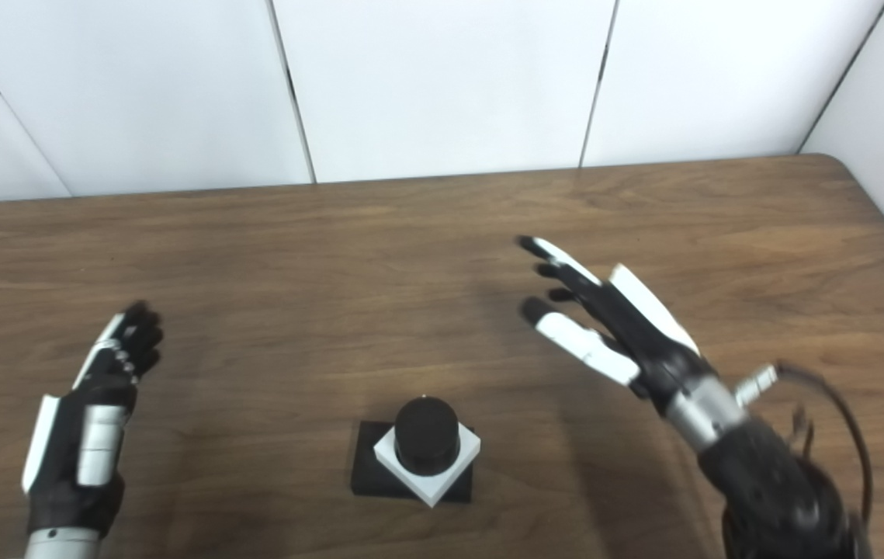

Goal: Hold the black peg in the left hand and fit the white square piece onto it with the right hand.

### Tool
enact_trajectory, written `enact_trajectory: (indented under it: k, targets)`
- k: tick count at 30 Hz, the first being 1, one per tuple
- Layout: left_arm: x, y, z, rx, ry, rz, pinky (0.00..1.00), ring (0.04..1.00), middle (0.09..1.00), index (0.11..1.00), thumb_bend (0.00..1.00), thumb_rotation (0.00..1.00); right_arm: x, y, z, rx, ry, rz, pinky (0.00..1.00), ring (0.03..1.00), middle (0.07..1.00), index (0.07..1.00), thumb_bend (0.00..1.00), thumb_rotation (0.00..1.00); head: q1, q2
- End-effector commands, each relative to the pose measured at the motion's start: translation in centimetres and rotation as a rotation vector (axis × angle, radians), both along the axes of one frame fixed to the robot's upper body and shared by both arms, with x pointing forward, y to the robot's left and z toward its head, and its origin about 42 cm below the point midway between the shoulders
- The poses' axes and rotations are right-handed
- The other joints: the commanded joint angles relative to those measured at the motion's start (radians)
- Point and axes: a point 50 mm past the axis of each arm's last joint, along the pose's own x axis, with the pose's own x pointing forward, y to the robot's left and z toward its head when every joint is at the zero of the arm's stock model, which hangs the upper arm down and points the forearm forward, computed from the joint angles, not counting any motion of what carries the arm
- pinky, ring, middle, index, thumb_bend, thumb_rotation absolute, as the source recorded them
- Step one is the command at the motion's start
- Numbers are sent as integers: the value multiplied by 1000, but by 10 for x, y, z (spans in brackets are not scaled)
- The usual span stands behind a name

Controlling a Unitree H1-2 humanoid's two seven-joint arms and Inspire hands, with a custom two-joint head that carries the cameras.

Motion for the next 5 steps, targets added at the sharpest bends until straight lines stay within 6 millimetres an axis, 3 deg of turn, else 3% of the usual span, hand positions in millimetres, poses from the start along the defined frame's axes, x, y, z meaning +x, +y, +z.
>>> enact_trajectory:
  k: [1,3,5]
  targets:
    - [-16,-14,-7,-116,5,41,933,956,972,985,763,986,-10,-1,1,150,-49,-58,980,989,991,971,419,1000,-3,1]
    - [-21,-13,-11,-119,14,49,927,969,987,996,752,998,-22,-3,-9,247,-18,-118,996,998,999,979,440,1000,-11,1]
    - [-26,-12,-15,-104,21,60,936,984,993,998,726,1000,-36,-4,-18,282,17,-170,1000,1000,1000,984,524,1000,-16,0]
